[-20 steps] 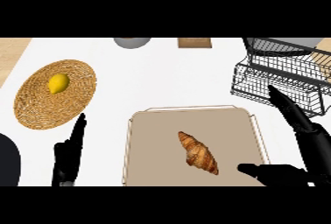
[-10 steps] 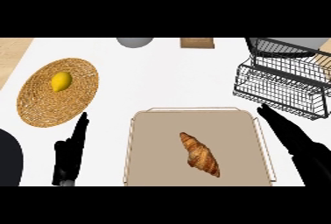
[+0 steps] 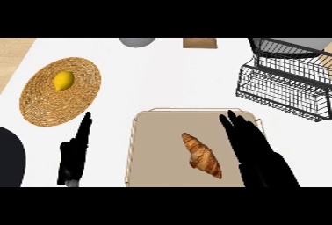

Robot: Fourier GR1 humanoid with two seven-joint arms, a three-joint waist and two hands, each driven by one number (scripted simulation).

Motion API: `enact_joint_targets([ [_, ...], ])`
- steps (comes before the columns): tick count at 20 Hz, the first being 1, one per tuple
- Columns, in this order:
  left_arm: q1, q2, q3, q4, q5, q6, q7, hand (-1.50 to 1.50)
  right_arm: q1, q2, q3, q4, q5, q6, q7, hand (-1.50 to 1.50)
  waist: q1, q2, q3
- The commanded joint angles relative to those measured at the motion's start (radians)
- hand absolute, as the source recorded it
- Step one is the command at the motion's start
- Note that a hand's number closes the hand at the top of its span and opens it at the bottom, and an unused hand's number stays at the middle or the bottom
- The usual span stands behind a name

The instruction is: Pick the croissant from the tray and place it in the tiered basket

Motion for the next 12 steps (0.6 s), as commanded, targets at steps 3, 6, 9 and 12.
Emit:
enact_joint_targets([
  [3, -0.005, 0.002, 0.020, 0.026, 0.004, -0.014, 0.009, 0.00, -0.063, 0.135, 0.110, 0.146, 0.139, 0.130, 0.163, -1.50, -0.001, 0.004, -0.003],
  [6, -0.023, -0.022, -0.005, 0.024, -0.006, -0.008, 0.036, 0.00, -0.063, 0.176, 0.131, 0.182, 0.157, 0.193, 0.210, -1.50, -0.007, 0.004, -0.004],
  [9, 0.003, -0.023, 0.000, 0.002, -0.016, 0.005, 0.031, 0.00, -0.041, 0.205, 0.113, 0.252, 0.167, 0.194, 0.181, -1.50, -0.004, 0.004, -0.002],
  [12, 0.051, -0.006, -0.004, -0.040, -0.023, -0.011, 0.026, 0.00, -0.009, 0.285, 0.149, 0.229, 0.196, 0.221, 0.212, -1.50, -0.004, 0.002, -0.002],
])
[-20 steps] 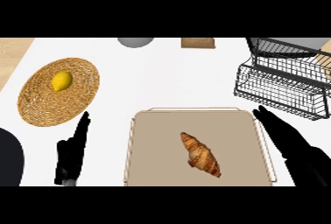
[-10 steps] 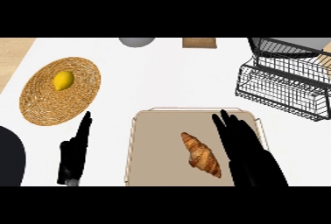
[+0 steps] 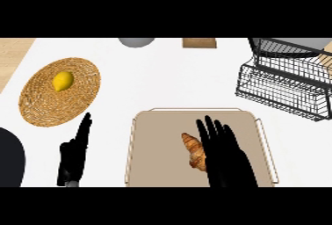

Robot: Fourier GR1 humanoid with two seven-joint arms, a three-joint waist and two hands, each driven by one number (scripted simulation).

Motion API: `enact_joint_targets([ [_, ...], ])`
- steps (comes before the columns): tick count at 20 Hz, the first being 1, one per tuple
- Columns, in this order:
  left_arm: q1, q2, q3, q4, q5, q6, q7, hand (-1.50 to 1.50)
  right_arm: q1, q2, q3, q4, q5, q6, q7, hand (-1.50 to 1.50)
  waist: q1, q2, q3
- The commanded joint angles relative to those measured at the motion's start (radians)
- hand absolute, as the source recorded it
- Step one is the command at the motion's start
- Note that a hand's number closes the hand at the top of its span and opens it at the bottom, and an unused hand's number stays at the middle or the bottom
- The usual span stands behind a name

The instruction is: Pick the croissant from the tray and place it in the tiered basket

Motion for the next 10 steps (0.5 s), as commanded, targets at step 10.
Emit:
enact_joint_targets([
  [10, -0.028, -0.009, 0.023, 0.030, 0.019, -0.049, 0.025, 0.00, -0.045, 0.211, -0.056, 0.202, 0.033, 0.242, 0.140, -1.50, -0.004, 0.005, -0.004],
])
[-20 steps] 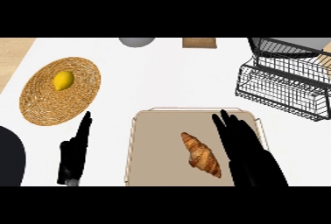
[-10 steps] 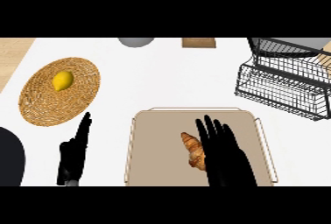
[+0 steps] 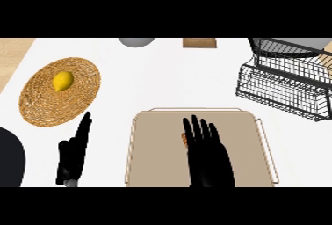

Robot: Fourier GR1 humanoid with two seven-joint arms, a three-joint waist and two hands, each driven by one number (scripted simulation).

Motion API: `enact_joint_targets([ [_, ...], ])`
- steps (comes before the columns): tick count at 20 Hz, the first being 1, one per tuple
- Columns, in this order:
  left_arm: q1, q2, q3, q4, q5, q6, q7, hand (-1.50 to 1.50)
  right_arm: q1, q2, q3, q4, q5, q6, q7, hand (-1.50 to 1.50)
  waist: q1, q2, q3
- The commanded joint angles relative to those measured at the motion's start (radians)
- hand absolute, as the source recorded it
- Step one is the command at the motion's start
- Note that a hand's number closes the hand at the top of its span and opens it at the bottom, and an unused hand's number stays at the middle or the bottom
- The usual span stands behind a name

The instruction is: Pick the croissant from the tray and place it in the tiered basket

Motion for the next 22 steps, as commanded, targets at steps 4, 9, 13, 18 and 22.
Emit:
enact_joint_targets([
  [4, 0.004, -0.038, -0.011, 0.029, -0.008, 0.009, 0.006, 0.00, 0.022, 0.095, 0.001, 0.084, 0.037, 0.147, 0.174, -1.50, -0.006, 0.002, -0.003],
  [9, 0.019, -0.008, 0.001, -0.050, -0.008, -0.005, 0.047, 0.00, 0.000, 0.131, -0.082, 0.103, 0.028, 0.214, 0.139, -1.50, 0.001, 0.000, -0.002],
  [13, 0.050, 0.009, 0.016, -0.038, -0.008, -0.029, 0.017, 0.00, -0.001, 0.131, -0.145, 0.145, 0.033, 0.223, 0.082, -1.50, 0.001, 0.002, -0.003],
  [18, 0.035, -0.022, 0.015, -0.034, -0.019, -0.007, 0.025, 0.00, 0.046, 0.155, -0.149, 0.180, 0.064, 0.245, 0.061, -1.50, -0.001, 0.001, -0.002],
  [22, 0.034, -0.049, -0.001, -0.011, -0.044, -0.003, 0.001, 0.00, 0.109, 0.154, -0.170, 0.182, 0.084, 0.219, 0.018, -1.50, -0.004, 0.002, -0.002],
])
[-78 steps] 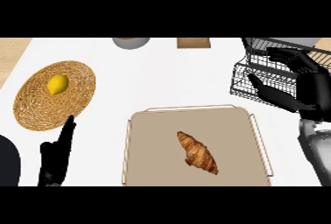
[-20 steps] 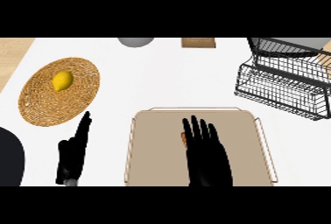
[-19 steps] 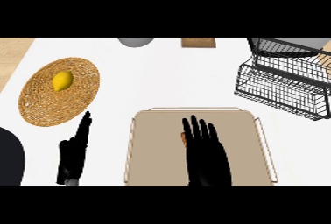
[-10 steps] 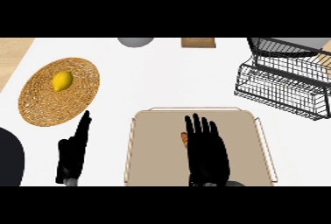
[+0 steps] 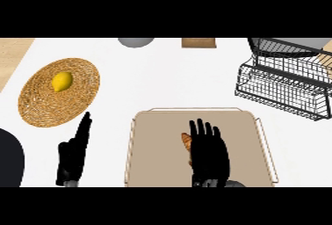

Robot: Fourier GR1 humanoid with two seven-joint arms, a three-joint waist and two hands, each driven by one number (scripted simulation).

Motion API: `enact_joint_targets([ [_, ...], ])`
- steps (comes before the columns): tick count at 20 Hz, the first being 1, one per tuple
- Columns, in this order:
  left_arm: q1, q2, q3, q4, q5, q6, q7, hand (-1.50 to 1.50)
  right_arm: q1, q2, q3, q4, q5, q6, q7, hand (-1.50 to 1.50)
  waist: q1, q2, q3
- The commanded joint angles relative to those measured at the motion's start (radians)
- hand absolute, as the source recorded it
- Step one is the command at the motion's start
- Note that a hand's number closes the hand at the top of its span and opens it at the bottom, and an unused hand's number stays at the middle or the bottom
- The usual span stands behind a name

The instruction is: Pick the croissant from the tray and place it in the tiered basket

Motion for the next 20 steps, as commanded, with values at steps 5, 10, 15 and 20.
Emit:
enact_joint_targets([
  [5, 0.019, 0.012, 0.012, -0.025, 0.001, -0.039, 0.038, 0.00, 0.017, 0.024, -0.073, 0.059, 0.019, 0.065, 0.044, -1.50, 0.003, 0.002, -0.003],
  [10, -0.027, -0.046, 0.026, 0.089, -0.014, -0.029, -0.021, 0.00, -0.008, 0.027, -0.111, 0.150, 0.043, -0.004, -0.034, 1.50, 0.000, 0.004, -0.003],
  [15, -0.020, -0.057, 0.041, 0.057, -0.039, -0.030, 0.005, 0.00, 0.014, 0.046, -0.102, 0.126, 0.089, 0.005, -0.103, 1.50, 0.001, 0.003, -0.003],
  [20, 0.022, -0.051, 0.037, 0.041, -0.048, -0.028, -0.008, 0.00, 0.082, -0.027, 0.019, 0.134, 0.183, -0.077, -0.190, 1.50, 0.000, 0.002, -0.003],
])
